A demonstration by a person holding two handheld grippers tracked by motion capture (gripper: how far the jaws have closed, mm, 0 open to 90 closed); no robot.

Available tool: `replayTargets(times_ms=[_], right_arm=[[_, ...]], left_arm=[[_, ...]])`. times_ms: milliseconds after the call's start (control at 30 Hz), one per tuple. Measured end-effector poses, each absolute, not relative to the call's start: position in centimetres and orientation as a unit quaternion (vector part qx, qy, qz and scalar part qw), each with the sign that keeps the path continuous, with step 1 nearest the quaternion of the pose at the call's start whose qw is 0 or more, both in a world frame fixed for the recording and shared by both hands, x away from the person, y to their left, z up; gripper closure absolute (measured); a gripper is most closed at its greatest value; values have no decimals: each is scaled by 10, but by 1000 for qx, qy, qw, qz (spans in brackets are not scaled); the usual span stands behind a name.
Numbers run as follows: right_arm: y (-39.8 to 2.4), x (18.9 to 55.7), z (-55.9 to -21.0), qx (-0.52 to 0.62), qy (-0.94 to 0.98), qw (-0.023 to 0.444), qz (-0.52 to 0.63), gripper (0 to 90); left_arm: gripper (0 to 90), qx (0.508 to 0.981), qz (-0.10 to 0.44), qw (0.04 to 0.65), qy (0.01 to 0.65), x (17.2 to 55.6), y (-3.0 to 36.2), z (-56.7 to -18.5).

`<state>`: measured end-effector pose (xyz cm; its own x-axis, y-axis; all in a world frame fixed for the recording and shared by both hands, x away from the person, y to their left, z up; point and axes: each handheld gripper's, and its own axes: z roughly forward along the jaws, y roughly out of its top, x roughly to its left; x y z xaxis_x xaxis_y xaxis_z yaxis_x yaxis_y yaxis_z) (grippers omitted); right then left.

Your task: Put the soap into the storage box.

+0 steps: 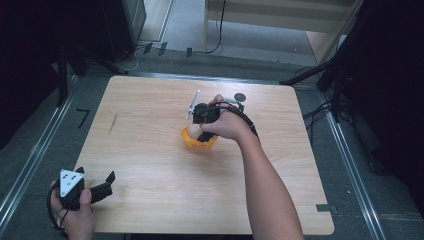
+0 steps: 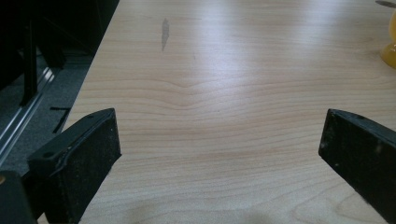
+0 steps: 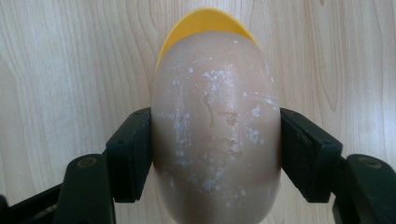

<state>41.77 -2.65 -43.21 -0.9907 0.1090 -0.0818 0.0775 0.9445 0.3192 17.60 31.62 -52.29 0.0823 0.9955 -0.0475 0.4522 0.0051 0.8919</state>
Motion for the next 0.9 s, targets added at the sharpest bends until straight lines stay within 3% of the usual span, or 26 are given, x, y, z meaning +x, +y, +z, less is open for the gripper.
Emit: replayTargets(times_ms=[900], right_arm=[[-32,427,-441,82,983,35,160,301]], left_arm=[[0,617,339,402,586,176,317,-523]])
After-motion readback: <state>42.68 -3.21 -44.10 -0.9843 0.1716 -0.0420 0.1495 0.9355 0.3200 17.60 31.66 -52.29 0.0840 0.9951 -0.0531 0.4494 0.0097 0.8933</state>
